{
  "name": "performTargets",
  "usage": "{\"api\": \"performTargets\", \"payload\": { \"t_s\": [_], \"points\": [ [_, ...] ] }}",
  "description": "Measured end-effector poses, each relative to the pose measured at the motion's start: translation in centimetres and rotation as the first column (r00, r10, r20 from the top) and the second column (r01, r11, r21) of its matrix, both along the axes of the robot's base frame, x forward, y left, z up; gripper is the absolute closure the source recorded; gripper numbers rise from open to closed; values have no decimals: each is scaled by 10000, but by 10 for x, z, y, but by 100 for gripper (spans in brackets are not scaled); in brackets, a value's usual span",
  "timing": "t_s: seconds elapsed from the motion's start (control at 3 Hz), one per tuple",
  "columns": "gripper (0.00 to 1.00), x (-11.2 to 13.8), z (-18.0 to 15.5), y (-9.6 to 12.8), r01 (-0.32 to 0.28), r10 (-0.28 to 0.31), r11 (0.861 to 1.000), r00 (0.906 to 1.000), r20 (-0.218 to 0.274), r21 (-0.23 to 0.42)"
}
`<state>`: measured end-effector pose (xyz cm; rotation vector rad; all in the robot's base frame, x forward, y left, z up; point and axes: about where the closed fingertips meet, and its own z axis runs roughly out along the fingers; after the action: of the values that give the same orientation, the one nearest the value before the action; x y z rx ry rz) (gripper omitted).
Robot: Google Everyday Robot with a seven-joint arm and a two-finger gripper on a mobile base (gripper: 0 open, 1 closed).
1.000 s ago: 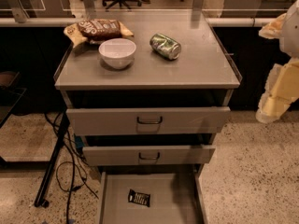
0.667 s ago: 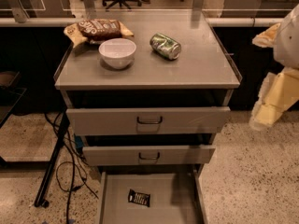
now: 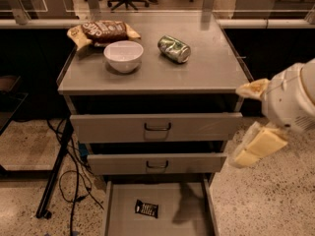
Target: Pick rxbar chocolate from bottom drawer and place on counter
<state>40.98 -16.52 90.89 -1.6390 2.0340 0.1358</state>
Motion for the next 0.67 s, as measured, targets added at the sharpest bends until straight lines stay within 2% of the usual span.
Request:
{"api": "performTargets", "payload": {
  "t_s": [0.33,0.67],
  "points": [
    [41,-10,-49,7,158,-165,9978,9998,98,639],
    [64,-9,-105,15,269,-241,9954,9992,-316,925]
  ]
}}
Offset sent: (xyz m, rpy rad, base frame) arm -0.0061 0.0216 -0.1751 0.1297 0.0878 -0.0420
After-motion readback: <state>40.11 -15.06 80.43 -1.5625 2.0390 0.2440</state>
